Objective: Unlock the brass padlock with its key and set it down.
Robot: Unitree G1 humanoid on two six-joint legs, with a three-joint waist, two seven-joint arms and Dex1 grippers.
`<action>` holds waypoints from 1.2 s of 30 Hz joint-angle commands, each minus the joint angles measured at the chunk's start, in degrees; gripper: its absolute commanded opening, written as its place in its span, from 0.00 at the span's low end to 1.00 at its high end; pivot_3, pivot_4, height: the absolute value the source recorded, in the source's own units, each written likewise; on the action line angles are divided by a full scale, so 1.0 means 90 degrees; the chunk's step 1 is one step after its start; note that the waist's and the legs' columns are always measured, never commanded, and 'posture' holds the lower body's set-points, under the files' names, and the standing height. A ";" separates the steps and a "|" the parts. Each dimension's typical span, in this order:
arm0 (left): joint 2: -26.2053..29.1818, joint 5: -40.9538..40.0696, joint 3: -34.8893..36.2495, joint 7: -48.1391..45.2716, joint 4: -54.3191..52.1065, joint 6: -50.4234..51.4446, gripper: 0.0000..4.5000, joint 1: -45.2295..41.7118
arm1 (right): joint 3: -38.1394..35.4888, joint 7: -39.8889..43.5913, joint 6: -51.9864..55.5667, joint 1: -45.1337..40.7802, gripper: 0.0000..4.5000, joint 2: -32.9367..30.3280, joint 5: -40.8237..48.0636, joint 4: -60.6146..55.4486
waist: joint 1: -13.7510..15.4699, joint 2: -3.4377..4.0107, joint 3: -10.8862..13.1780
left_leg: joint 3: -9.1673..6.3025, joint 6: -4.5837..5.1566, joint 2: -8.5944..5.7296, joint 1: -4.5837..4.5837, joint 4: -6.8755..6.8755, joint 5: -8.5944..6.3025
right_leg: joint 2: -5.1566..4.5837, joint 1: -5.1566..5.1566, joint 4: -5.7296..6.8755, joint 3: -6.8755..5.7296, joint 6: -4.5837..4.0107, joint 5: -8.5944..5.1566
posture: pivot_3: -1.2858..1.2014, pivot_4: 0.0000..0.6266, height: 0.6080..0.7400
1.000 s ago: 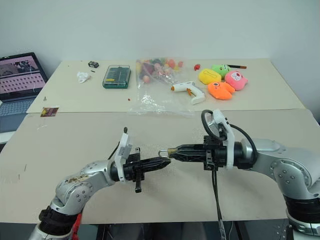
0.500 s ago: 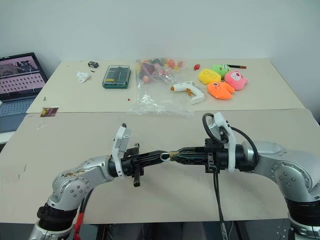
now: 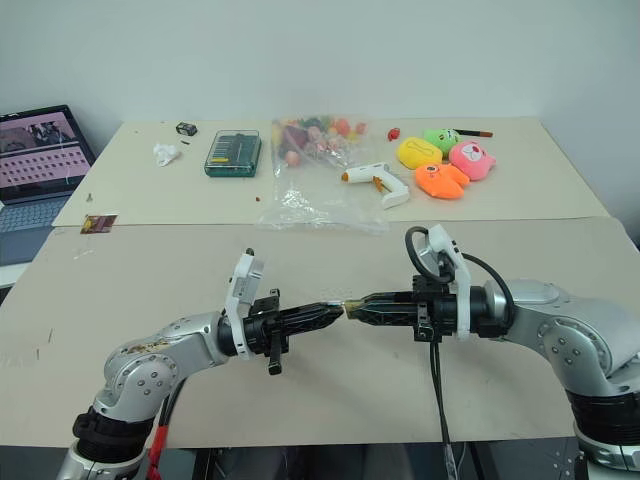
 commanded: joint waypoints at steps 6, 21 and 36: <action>-0.0051 -0.0165 0.0176 0.0023 -0.0277 -0.0064 0.01 -0.0093 | 0.0027 0.0266 -0.0272 0.0280 0.03 -0.0045 -0.0256 -0.0083 | -0.0002 0.0000 0.0000 | 0.0000 0.0000 0.0000 0.0000 0.0000 0.0000 | 0.0000 0.0000 0.0000 0.0000 0.0000 0.0000 | 0.52 0.24 1.00; 0.0546 0.0273 0.0425 -0.0390 -0.0172 -0.0331 0.01 0.0020 | -0.0044 0.0732 -0.0517 0.0224 0.03 -0.0219 -0.0721 0.0412 | -0.0014 0.0000 0.0000 | 0.0001 -0.0003 0.0000 0.0002 -0.0001 0.0001 | 0.0001 -0.0001 0.0001 0.0002 0.0000 0.0000 | 0.52 0.24 1.00; 0.1885 0.2975 0.0631 -0.1687 0.0243 -0.3395 0.99 0.0649 | 0.1293 0.0588 0.0925 -0.2053 0.03 0.0577 -0.1338 0.2548 | -0.0035 -0.0003 0.0003 | 0.0017 -0.0005 0.0009 -0.0005 -0.0007 0.0001 | 0.0001 -0.0009 -0.0014 0.0002 -0.0018 0.0012 | 0.52 0.24 1.00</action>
